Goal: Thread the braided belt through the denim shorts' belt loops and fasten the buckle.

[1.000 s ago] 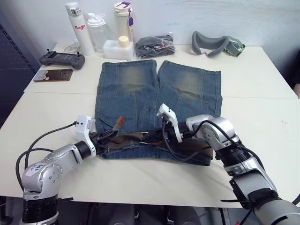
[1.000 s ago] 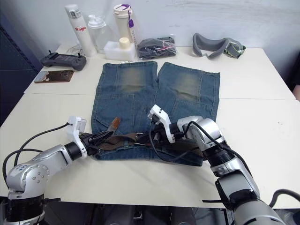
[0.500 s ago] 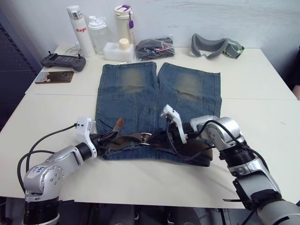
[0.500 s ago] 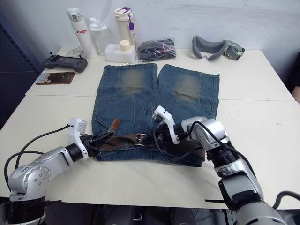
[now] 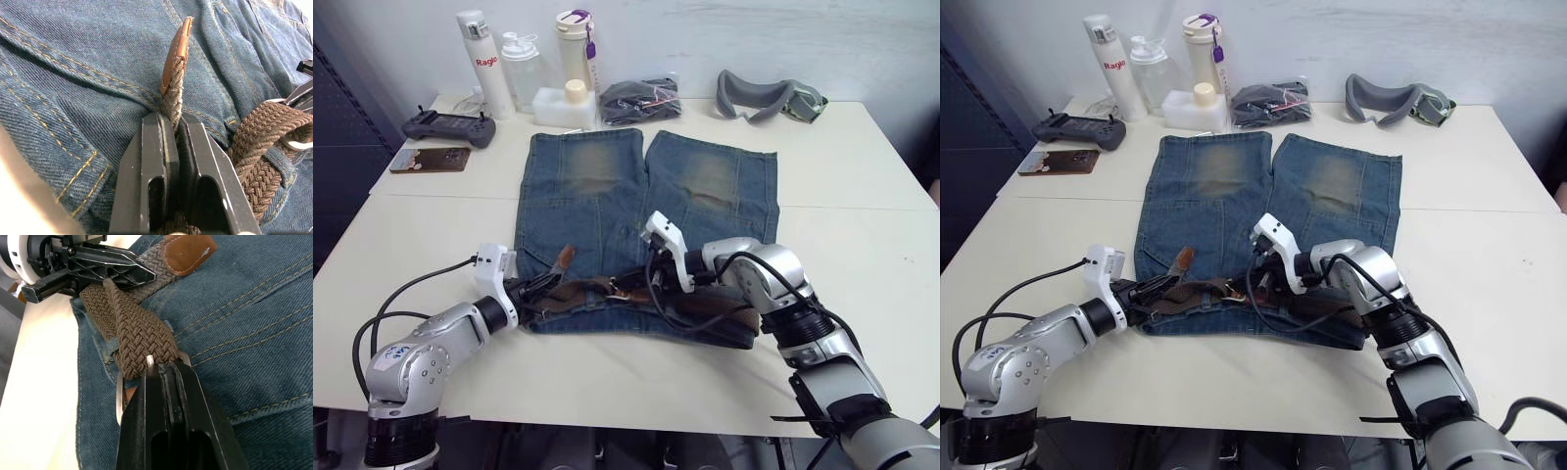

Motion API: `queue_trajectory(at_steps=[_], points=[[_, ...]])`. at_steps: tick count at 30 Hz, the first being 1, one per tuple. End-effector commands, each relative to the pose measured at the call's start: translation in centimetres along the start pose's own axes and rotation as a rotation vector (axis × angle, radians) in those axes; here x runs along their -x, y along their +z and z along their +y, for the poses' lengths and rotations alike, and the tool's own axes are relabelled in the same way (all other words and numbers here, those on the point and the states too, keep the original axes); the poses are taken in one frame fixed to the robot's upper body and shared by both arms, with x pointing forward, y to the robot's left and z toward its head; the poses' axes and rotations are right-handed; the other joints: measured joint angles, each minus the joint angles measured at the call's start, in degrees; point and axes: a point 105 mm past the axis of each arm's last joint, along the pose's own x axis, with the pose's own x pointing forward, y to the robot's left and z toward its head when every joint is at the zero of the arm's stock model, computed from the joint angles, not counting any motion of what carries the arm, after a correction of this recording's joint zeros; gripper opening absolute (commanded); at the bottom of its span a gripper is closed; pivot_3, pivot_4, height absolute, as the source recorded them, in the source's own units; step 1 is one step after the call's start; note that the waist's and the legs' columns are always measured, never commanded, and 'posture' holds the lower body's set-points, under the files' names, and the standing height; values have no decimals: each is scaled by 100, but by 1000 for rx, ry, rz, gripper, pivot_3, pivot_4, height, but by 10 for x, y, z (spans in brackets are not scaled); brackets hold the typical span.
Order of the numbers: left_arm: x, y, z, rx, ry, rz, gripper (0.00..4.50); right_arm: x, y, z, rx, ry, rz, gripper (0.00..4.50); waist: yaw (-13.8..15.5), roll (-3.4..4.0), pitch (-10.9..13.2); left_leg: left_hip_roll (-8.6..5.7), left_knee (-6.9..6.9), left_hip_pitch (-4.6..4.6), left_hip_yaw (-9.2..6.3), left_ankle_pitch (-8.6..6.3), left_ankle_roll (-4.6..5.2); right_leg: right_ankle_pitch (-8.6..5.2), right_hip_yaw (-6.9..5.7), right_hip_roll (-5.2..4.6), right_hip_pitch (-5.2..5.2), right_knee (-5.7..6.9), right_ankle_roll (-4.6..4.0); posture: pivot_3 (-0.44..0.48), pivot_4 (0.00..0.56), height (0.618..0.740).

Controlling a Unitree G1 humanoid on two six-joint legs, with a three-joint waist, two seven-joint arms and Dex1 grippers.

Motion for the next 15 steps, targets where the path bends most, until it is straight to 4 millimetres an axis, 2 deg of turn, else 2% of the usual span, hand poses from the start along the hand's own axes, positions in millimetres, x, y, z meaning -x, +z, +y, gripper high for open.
queue_trajectory(at_steps=[1, 5, 15], points=[[1, -23, 11, 27, 55, 91, 0, -4, -4, 4, 36, 2, 32, 81, 0, 0, 0, 0, -1, 1, 0, 0, 0, 0, 0, 0, 1, 0, 0, 0, 150, 656], [0, -24, 11, 28, 54, 93, 0, -2, -5, 5, 40, 7, 37, 81, 0, 0, 0, 0, -4, 4, 0, -1, 1, 0, 0, 0, 3, -3, 0, 0, 150, 656], [1, -23, 12, 21, 52, 101, 0, 18, 6, 3, 22, 27, -13, 81, 2, 0, 1, 0, -10, 5, 0, -4, 6, 0, 0, 0, 4, -12, -1, 0, 150, 656]])
